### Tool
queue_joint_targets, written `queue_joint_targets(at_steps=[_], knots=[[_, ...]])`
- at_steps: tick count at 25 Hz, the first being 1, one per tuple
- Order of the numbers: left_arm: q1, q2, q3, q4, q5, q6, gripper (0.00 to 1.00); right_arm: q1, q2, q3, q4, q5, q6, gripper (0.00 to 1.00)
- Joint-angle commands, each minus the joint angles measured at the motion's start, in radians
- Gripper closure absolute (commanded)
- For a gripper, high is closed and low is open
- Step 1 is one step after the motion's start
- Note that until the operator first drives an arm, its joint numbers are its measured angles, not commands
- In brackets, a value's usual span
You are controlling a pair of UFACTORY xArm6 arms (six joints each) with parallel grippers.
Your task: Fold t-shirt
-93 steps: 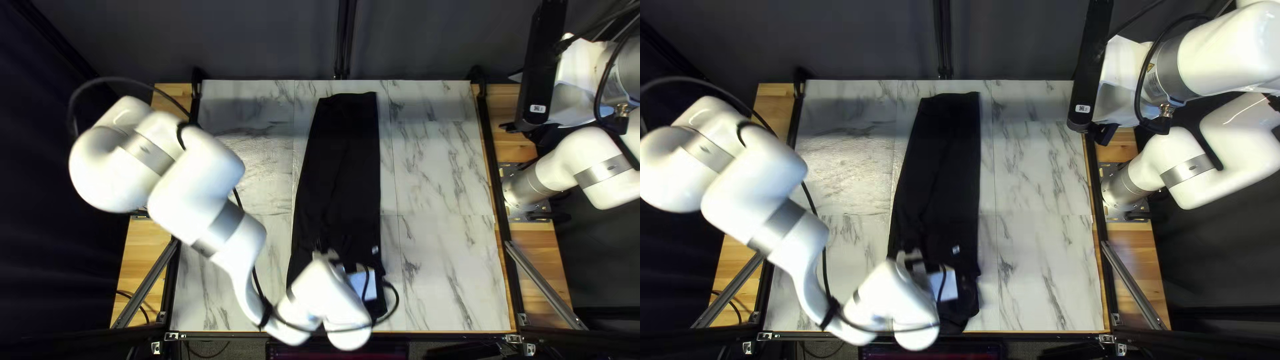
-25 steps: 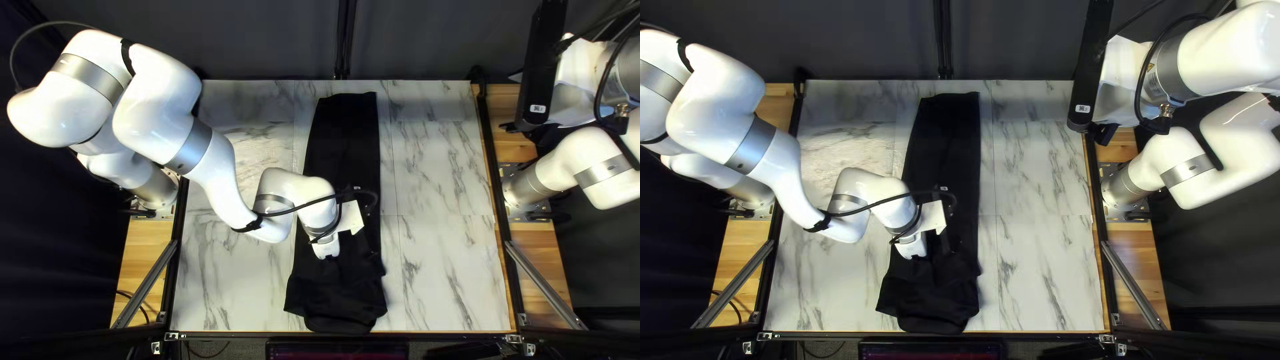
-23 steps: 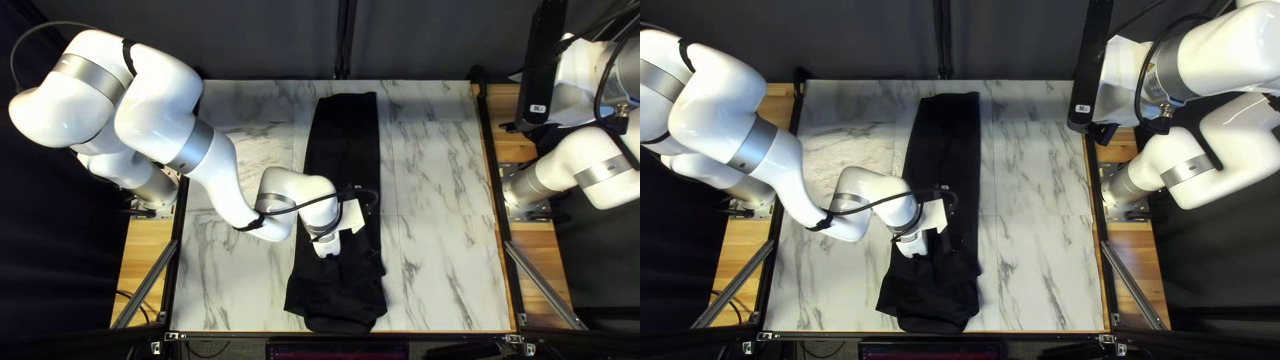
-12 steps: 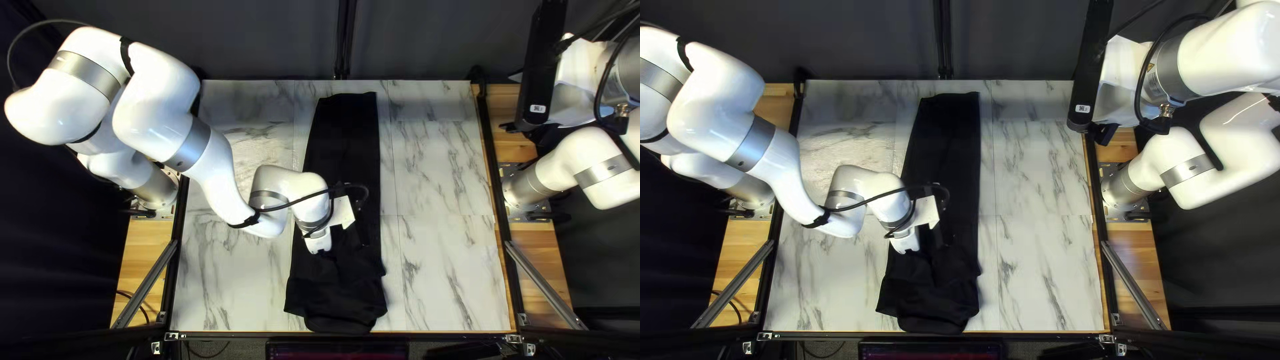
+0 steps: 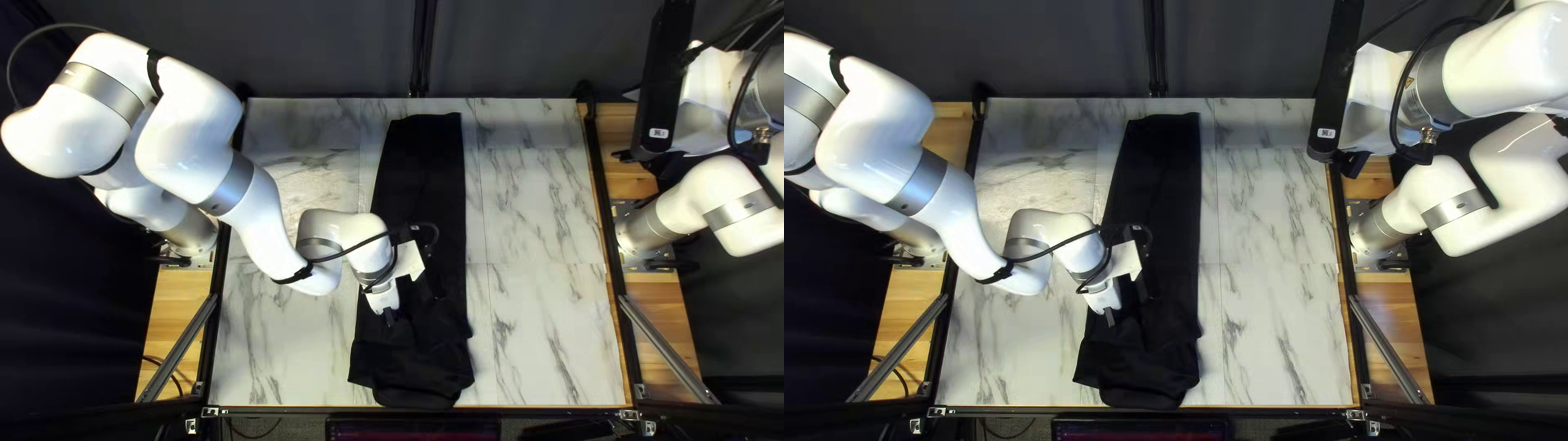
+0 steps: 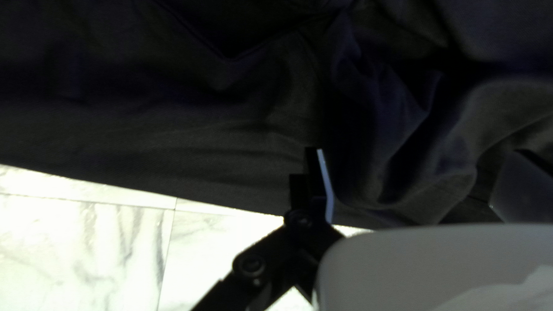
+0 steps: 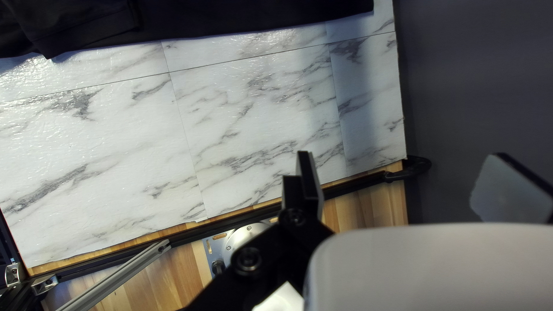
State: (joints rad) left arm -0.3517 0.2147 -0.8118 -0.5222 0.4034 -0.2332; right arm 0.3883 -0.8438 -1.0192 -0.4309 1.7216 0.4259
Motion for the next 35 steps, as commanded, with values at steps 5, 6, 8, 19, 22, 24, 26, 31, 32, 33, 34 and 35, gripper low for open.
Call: queue_joint_targets(at_steps=[5,6,8,19,22,24,26,31,32,33,34,35], knots=[[-0.085,-0.038,0.038,-0.084,-0.054,0.010,0.09,0.000,0.000,0.000,0.000,0.000,0.000,0.00],[-0.090,-0.037,0.039,-0.101,-0.060,0.022,0.12,0.000,0.000,0.000,0.000,0.000,0.000,0.00],[-0.103,-0.031,0.036,-0.134,-0.071,0.042,0.18,0.000,0.000,0.000,0.000,0.000,0.000,0.00],[-0.087,-0.076,-0.021,0.024,0.001,-0.023,0.23,0.000,0.000,0.000,0.000,0.000,0.000,0.00],[-0.053,-0.057,-0.018,-0.019,-0.002,0.052,0.20,0.000,0.000,0.000,0.000,0.000,0.000,0.00],[-0.027,-0.047,0.001,-0.071,-0.011,0.112,0.20,0.000,0.000,0.000,0.000,0.000,0.000,0.00],[-0.014,-0.059,0.021,-0.081,-0.012,0.121,0.18,0.000,0.000,0.000,0.000,0.000,0.000,0.00],[0.019,-0.095,0.045,-0.032,0.014,0.094,0.09,0.000,0.000,0.000,0.000,0.000,0.000,0.00],[0.024,-0.094,0.045,-0.036,0.015,0.099,0.08,0.000,0.000,0.000,0.000,0.000,0.000,0.00],[0.027,-0.084,0.037,-0.054,0.015,0.112,0.08,0.000,0.000,0.000,0.000,0.000,0.000,0.00],[0.026,-0.069,0.026,-0.071,0.014,0.123,0.08,0.000,0.000,0.000,0.000,0.000,0.000,0.00],[0.022,-0.055,0.015,-0.091,0.011,0.135,0.07,0.000,0.000,0.000,0.000,0.000,0.000,0.00]])
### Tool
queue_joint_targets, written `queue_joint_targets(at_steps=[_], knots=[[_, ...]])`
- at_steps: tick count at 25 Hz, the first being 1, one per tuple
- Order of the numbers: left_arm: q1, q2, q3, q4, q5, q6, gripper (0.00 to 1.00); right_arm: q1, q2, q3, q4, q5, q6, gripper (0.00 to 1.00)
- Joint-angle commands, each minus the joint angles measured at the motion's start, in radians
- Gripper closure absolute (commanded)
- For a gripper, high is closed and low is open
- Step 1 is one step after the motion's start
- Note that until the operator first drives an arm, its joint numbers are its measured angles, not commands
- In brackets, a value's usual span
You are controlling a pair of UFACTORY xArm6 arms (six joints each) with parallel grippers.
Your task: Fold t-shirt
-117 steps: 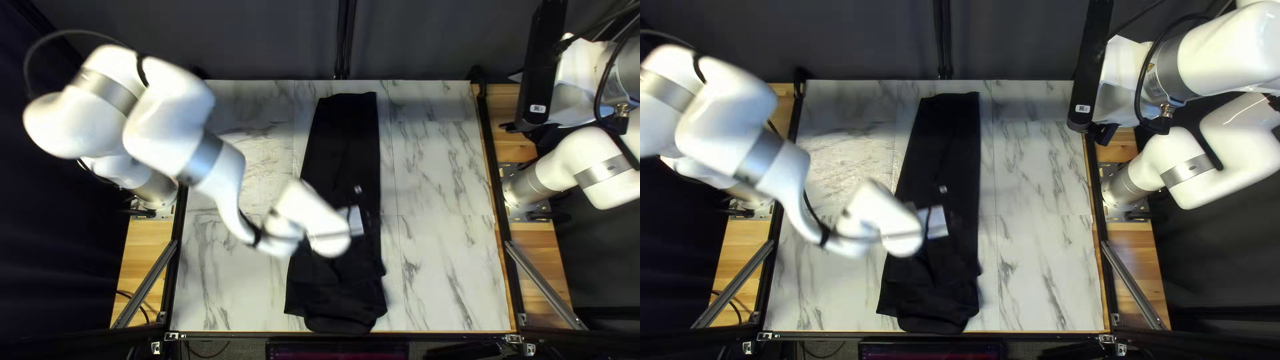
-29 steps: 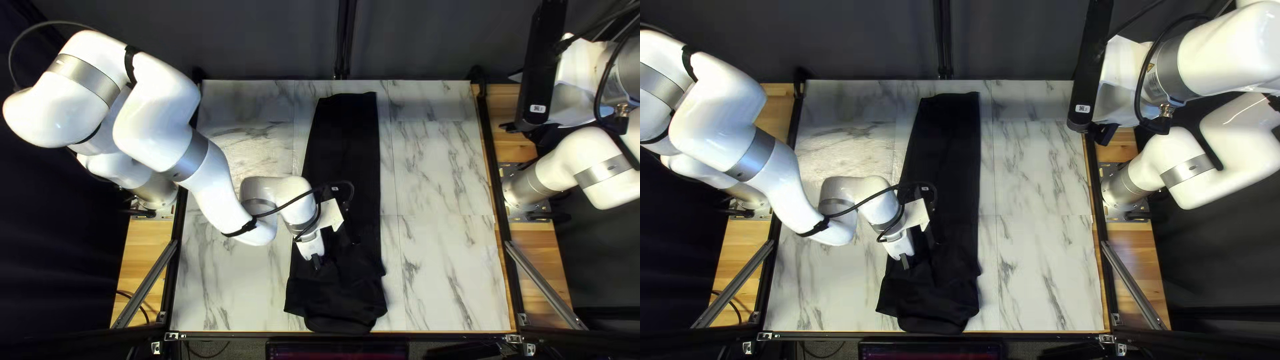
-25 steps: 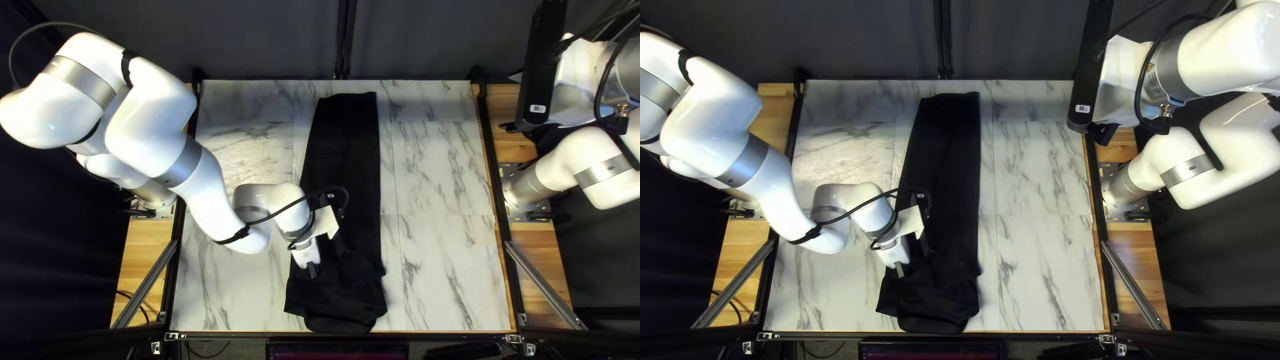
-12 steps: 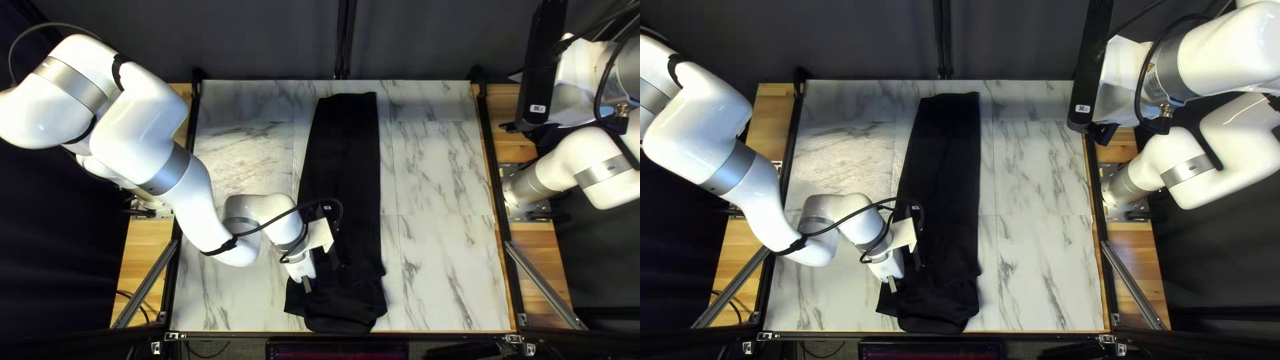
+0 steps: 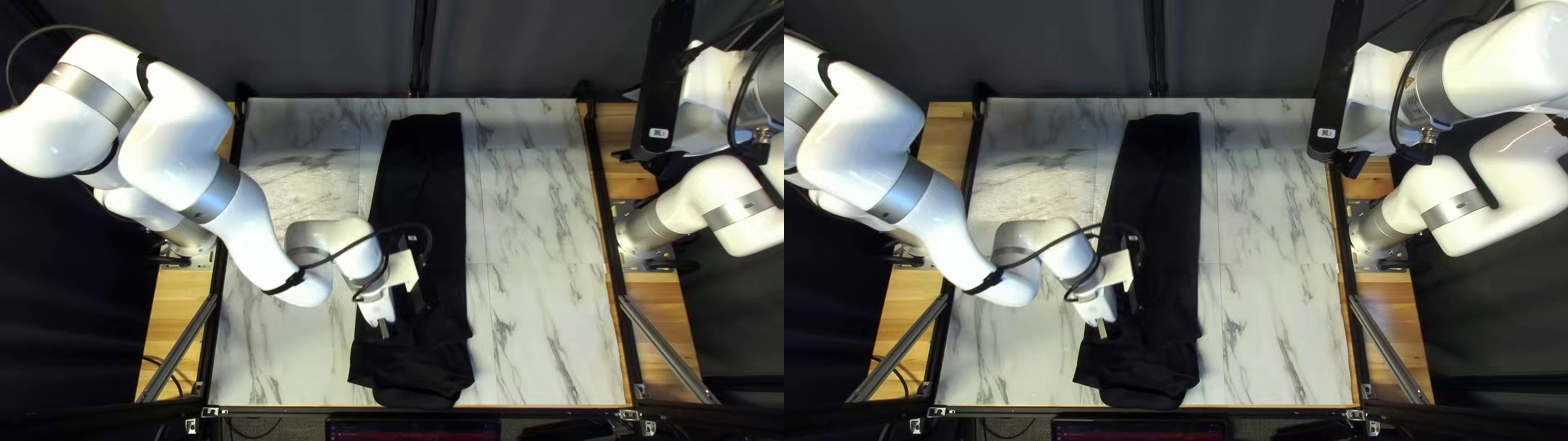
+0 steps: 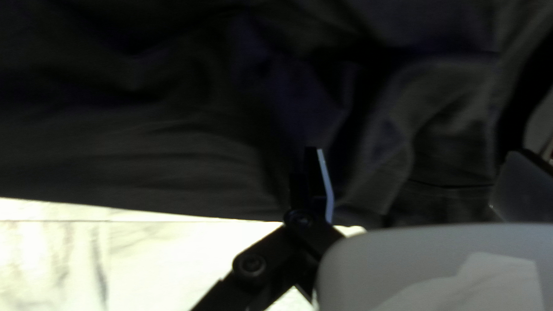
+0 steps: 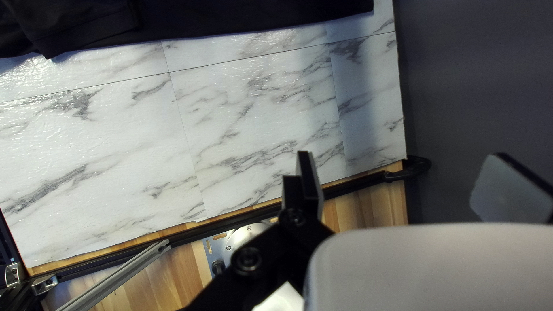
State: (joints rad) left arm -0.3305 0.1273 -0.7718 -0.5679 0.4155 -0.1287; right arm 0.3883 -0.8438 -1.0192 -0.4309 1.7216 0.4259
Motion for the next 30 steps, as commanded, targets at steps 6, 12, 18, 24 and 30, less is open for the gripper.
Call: queue_joint_targets(at_steps=[6,12,18,24,30], knots=[[-0.029,0.136,-0.108,-0.212,-0.004,0.136,0.04,0.000,0.000,0.000,0.000,0.000,0.000,0.00],[-0.021,0.166,-0.143,-0.263,0.040,0.181,0.05,0.000,0.000,0.000,0.000,0.000,0.000,0.00],[-0.004,0.148,-0.119,-0.280,0.041,0.205,0.06,0.000,0.000,0.000,0.000,0.000,0.000,0.00],[0.018,0.063,-0.064,-0.129,0.045,0.103,0.05,0.000,0.000,0.000,0.000,0.000,0.000,0.00],[0.034,0.116,-0.089,-0.129,0.040,0.128,0.05,0.000,0.000,0.000,0.000,0.000,0.000,0.00]])
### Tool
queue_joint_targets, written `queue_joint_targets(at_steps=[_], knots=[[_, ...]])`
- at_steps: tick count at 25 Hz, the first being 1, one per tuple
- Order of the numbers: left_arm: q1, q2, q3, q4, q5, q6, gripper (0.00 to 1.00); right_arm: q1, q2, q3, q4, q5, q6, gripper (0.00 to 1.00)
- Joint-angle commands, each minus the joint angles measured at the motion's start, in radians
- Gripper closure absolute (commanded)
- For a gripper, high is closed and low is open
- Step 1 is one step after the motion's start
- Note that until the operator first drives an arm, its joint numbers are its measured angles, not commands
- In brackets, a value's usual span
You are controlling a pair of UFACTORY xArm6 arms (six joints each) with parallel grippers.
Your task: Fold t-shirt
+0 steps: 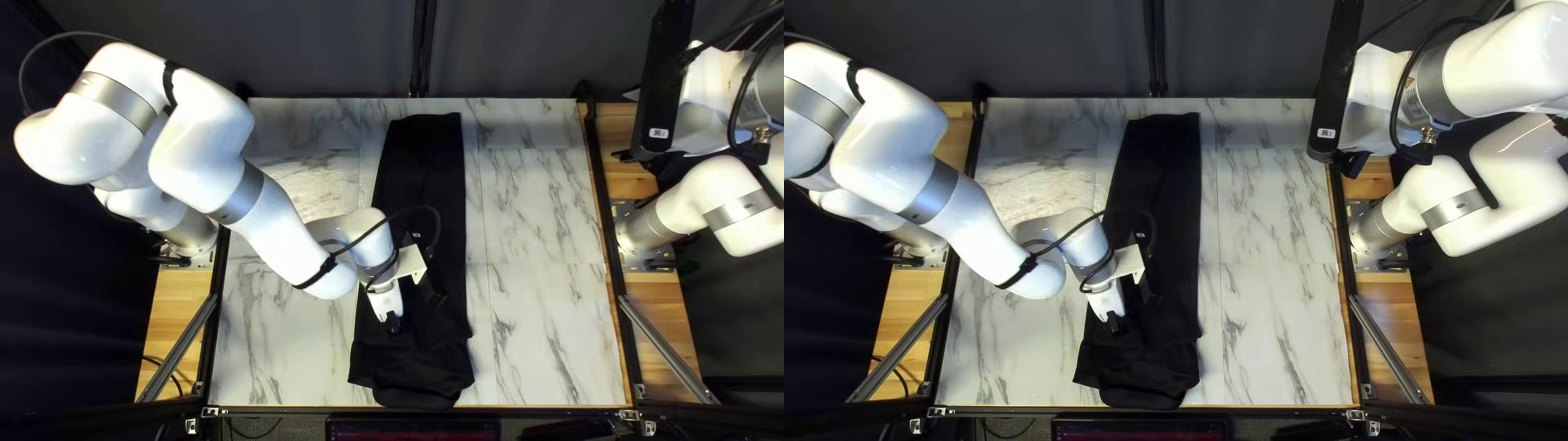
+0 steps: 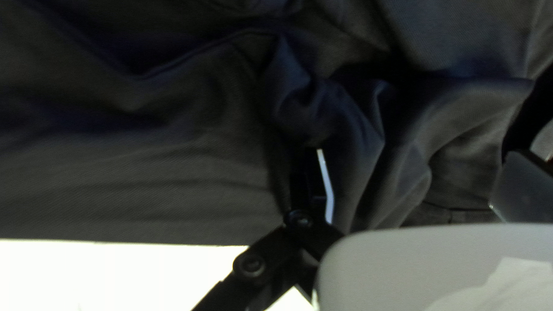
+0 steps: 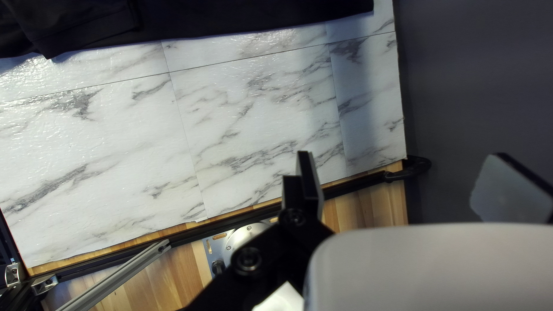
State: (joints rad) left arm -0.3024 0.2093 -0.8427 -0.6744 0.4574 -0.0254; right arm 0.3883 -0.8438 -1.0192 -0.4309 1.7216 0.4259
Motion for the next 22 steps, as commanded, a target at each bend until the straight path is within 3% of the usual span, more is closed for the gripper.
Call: queue_joint_targets(at_steps=[1,11,14,16,22], knots=[[0.006,0.049,-0.028,-0.038,-0.001,0.036,0.05,0.000,0.000,0.000,0.000,0.000,0.000,0.00],[-0.031,0.076,-0.052,-0.110,-0.001,0.055,0.11,0.000,0.000,0.000,0.000,0.000,0.000,0.00],[-0.038,0.081,-0.058,-0.134,-0.007,0.070,0.42,0.000,0.000,0.000,0.000,0.000,0.000,0.00],[-0.040,0.081,-0.060,-0.143,-0.009,0.075,0.55,0.000,0.000,0.000,0.000,0.000,0.000,0.00],[-0.037,0.065,-0.068,-0.136,-0.007,0.074,0.58,0.000,0.000,0.000,0.000,0.000,0.000,0.00]])
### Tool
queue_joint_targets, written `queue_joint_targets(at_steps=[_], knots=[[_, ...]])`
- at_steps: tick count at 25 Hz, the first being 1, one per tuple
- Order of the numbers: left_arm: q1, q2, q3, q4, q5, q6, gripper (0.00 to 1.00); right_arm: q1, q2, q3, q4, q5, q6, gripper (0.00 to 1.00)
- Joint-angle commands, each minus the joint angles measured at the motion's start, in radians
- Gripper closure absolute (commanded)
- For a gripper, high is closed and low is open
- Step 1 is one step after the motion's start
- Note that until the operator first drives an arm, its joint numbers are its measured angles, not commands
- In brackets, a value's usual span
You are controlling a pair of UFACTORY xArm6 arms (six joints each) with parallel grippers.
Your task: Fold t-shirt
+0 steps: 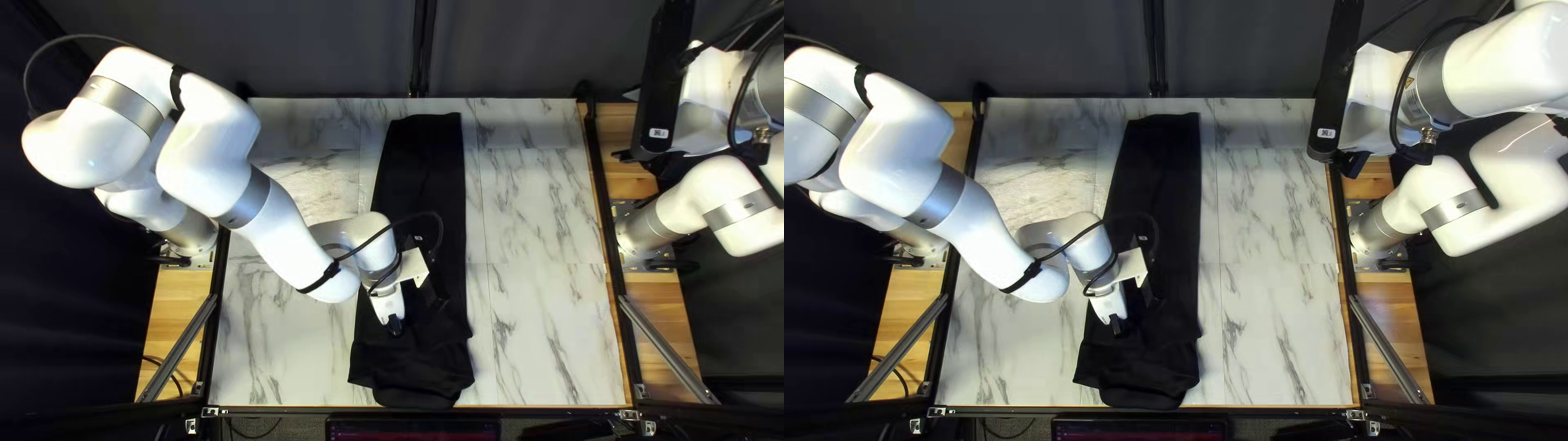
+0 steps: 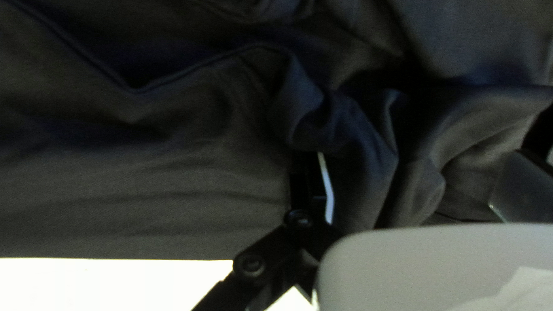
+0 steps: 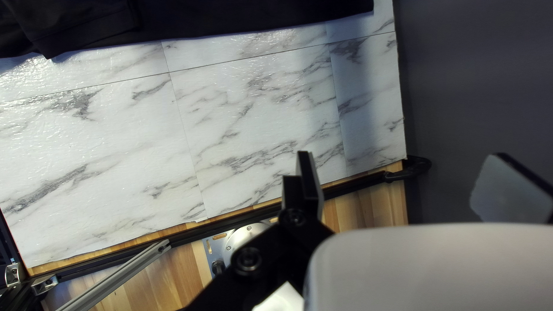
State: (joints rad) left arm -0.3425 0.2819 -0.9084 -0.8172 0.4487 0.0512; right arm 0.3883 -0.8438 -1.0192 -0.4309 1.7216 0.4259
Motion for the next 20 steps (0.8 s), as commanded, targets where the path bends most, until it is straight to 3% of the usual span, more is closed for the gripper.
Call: queue_joint_targets(at_steps=[1,16,17,20], knots=[[0.005,-0.014,0.000,0.012,0.001,-0.005,0.58,0.000,0.000,0.000,0.000,0.000,0.000,0.00],[0.001,-0.113,0.071,0.120,-0.019,-0.088,0.56,0.000,0.000,0.000,0.000,0.000,0.000,0.00],[0.000,-0.112,0.073,0.120,-0.024,-0.088,0.51,0.000,0.000,0.000,0.000,0.000,0.000,0.00],[0.001,-0.112,0.079,0.116,-0.031,-0.085,0.07,0.000,0.000,0.000,0.000,0.000,0.000,0.00]])
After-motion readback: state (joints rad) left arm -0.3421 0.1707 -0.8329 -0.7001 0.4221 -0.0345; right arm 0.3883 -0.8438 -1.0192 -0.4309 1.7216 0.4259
